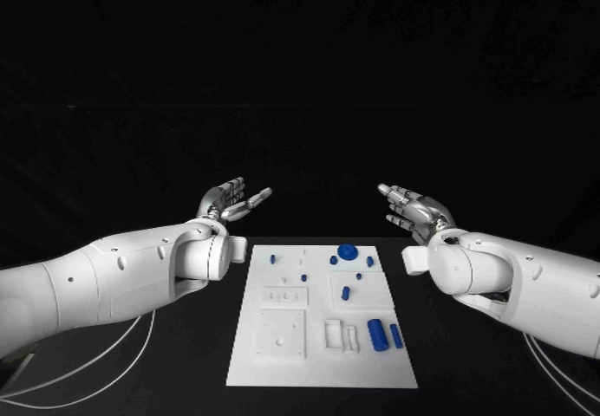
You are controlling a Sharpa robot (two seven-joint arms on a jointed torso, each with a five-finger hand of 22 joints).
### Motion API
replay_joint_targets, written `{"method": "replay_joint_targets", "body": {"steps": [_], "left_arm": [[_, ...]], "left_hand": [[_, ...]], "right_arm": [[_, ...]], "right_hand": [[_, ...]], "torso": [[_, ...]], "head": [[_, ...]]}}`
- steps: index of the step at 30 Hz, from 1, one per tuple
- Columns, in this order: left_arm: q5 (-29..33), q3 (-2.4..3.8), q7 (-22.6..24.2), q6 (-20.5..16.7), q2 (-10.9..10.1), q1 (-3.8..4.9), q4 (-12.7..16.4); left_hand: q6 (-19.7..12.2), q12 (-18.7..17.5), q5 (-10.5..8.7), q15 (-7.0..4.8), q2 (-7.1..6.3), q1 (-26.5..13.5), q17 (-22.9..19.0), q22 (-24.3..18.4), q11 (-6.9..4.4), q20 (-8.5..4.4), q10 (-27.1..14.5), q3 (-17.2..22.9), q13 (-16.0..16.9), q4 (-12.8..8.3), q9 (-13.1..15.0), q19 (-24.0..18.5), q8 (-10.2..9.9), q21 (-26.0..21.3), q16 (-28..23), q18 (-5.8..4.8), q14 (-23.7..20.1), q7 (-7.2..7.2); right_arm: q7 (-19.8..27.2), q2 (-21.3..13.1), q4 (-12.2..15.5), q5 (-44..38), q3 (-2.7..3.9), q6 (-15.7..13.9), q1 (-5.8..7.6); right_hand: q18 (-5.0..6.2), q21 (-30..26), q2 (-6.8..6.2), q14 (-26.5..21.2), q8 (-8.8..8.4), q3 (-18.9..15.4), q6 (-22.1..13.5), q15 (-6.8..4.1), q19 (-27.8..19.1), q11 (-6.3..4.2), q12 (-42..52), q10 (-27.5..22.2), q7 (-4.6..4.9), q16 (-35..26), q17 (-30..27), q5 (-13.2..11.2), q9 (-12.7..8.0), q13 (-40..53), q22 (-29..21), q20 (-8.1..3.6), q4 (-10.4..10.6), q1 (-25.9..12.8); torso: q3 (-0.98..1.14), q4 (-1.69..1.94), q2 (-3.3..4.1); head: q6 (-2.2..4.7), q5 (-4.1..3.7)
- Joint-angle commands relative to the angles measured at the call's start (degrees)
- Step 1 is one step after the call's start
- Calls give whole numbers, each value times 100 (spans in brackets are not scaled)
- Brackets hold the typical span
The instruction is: Assemble the parts on the task board
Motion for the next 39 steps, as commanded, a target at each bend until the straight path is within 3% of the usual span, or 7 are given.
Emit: {"method": "replay_joint_targets", "body": {"steps": [1,9,14,18,23,31,39], "left_arm": [[229,-41,-307,407,48,72,-88],[230,-43,-308,408,49,74,-91],[230,-45,-306,608,48,71,-126],[168,-45,-202,656,-14,71,-72],[-59,-44,-108,734,-152,77,76],[-369,-31,-147,842,-444,184,510],[-547,21,-233,940,-782,341,1084]], "left_hand": [[84,30,39,30,-37,244,13,12,16,32,99,17,11,74,10,96,33,41,37,134,90,23],[132,34,29,39,16,245,15,14,37,32,159,52,15,69,13,115,37,47,39,139,124,43],[256,45,12,240,154,297,29,31,106,26,400,150,26,45,20,269,44,91,54,170,360,81],[1297,79,-3,300,507,371,97,105,245,-10,1363,240,69,-336,82,907,118,289,206,258,1627,213],[3429,194,304,204,954,364,185,344,227,-657,3819,131,144,-1257,188,2555,321,982,732,-93,3827,239],[3969,179,373,-240,1035,324,259,912,71,-1326,4567,263,155,-1766,208,3318,232,2088,1407,-328,4681,218],[3934,184,355,-391,1039,198,743,2039,34,-1476,4612,185,158,-2094,209,2978,237,3746,2595,-201,4567,208]], "right_arm": [[-899,-27,-152,-135,-5,1313,108],[-1292,-58,-339,-164,-10,1835,247],[-741,99,-846,-1615,-9,1634,243],[-581,179,-993,-2584,-8,1460,242],[-506,323,-1221,-4057,-6,1334,243],[-790,523,-1389,-6095,8,1363,250],[-1320,662,-1385,-7559,32,1412,283]], "right_hand": [[140,41,-18,151,33,5,173,52,167,37,45,174,404,37,18,67,16,19,20,58,-267,467],[346,116,-85,899,96,6,1254,-45,722,-87,90,1034,157,84,66,127,77,69,71,53,-1039,1192],[446,476,-42,3236,169,276,2993,94,2498,-27,159,2645,183,206,202,921,152,140,203,-156,-1527,1293],[274,820,-347,5158,202,1500,4602,-351,4087,-369,207,4726,80,214,281,1281,222,186,225,-622,-1629,922],[291,1236,-482,6249,262,1763,4928,-808,5131,-656,251,5553,5,531,518,1274,262,225,371,-1073,-1599,880],[205,1926,-620,7426,242,1045,5079,-1252,6268,-890,242,6015,-128,971,1213,1255,262,236,687,-1651,-1554,981],[254,2943,-655,7329,239,890,5038,-1427,6679,-956,241,6135,-169,2617,3567,1358,272,250,1434,-1914,-1572,896]], "torso": [[0,0,0],[0,0,0],[-8,-4,3],[-17,-5,20],[-20,-2,66],[-46,-3,237],[-75,84,501]], "head": [[0,1],[0,1],[-81,-12],[-68,3],[-50,-1],[43,3],[172,-44]]}}
